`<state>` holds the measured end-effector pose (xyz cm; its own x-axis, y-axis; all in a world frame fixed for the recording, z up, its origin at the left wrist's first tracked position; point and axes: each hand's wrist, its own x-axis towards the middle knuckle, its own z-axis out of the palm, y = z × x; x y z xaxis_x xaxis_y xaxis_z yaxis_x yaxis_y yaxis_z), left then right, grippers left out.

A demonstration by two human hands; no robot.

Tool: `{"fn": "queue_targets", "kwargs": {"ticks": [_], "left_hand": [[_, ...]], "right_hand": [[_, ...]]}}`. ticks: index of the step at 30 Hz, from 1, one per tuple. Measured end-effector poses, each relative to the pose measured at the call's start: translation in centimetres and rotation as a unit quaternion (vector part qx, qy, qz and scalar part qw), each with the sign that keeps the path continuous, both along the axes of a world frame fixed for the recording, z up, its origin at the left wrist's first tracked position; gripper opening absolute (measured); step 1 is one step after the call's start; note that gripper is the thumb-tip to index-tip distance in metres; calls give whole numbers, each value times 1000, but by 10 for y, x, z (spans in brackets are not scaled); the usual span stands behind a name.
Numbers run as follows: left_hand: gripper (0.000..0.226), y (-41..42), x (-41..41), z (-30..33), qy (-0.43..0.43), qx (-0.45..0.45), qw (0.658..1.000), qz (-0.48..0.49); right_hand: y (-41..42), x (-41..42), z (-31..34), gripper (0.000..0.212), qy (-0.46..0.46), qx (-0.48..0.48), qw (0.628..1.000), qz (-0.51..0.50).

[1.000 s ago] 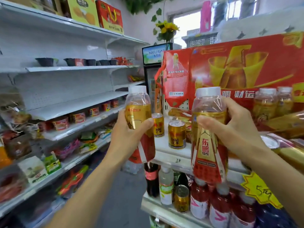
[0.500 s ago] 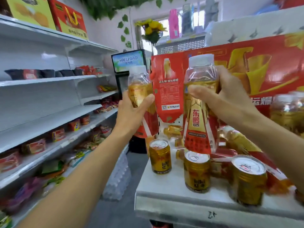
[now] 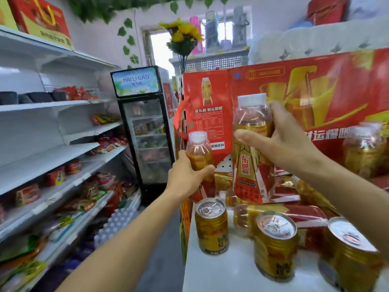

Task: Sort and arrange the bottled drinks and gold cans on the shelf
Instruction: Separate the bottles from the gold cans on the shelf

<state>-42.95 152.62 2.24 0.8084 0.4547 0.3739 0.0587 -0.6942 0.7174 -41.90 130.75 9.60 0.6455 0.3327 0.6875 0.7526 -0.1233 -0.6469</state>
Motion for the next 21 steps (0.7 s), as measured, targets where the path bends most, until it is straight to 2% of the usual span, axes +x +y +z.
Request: {"fn": "queue_targets", "kwargs": {"ticks": [8,15,21], "left_hand": [[86,-1,14,-17,36,-21,999,9],[79,-2,18,-15,50,-47,997,-16],[60,4,-10,-20,42,-99,991,-75]], "right_hand": [[-6,4,-1,48,1,-26,1000,12],[-10,6,-2,50,2,-34,999,35],[-9,7,-6,53,2,-41,998,52]]}}
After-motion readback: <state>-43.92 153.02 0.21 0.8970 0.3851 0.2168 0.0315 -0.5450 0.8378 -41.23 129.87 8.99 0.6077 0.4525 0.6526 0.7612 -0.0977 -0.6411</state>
